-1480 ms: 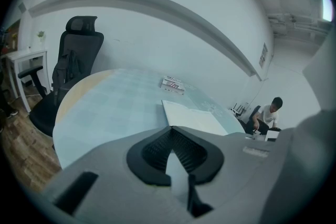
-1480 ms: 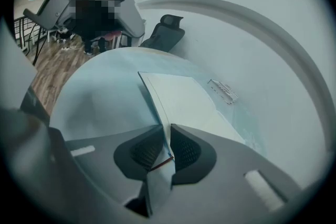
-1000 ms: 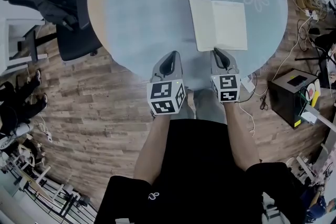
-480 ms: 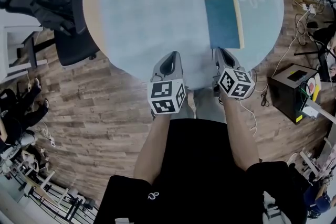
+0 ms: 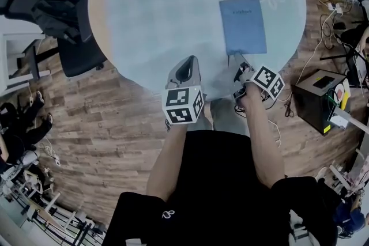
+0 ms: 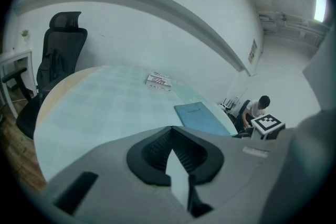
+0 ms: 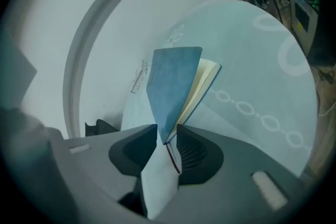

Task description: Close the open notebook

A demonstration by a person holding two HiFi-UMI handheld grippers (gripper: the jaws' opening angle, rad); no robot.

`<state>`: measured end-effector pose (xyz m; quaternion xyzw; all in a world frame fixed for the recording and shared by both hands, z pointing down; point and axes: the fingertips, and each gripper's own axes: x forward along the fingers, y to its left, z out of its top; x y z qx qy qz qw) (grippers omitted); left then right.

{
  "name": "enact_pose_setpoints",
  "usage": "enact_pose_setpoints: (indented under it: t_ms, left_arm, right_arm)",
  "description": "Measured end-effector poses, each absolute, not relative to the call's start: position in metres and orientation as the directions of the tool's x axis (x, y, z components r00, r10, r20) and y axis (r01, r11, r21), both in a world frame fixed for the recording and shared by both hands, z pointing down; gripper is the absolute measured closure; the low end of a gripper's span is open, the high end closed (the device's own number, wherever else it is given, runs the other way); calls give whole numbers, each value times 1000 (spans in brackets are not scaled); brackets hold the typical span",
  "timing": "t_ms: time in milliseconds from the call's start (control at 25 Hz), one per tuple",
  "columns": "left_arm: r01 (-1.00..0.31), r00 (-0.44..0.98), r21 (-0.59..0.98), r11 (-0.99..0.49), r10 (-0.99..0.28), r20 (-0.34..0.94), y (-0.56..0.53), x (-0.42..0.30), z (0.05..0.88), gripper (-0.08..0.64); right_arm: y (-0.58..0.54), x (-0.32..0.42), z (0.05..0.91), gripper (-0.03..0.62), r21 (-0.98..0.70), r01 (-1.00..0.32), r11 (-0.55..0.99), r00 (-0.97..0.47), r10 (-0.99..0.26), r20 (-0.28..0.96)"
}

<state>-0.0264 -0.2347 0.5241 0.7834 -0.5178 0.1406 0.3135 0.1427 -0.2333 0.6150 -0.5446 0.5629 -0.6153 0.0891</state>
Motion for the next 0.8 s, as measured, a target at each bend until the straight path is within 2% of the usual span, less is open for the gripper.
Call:
enact_pose_setpoints:
  t_ms: [80, 160, 320, 400, 520, 680, 800]
  left_arm:
    - [-897, 428, 350, -270, -727, 537, -237, -23, 522, 572]
    - [-894, 433, 355, -274, -732, 526, -241, -18, 517, 572]
    - [-888, 443, 356, -291, -752, 488, -252, -9, 499, 572]
    - [-885, 448, 350, -307, -768, 457, -257, -4, 485, 572]
    - [-884, 450, 326, -334, -798, 401, -268, 3, 458, 572]
    - [-886, 444, 294, -358, -836, 321, -287, 10, 423, 572]
    - [-891, 436, 260, -373, -862, 260, -305, 12, 395, 572]
  right_arm:
    - [-231, 143, 609, 443, -805, -486, -342, -404, -729, 553]
    - [-230, 148, 598, 444, -787, -536, -305, -394, -734, 553]
    - [-245, 160, 559, 537, -679, -720, -143, -350, -770, 534]
    - [-256, 164, 534, 560, -611, -790, -46, -339, -798, 499]
    - [-275, 161, 493, 581, -515, -851, 99, -352, -836, 421]
    - [-296, 148, 434, 581, -401, -864, 304, -425, -868, 257]
    - [-312, 139, 398, 581, -303, -868, 393, -459, -868, 188]
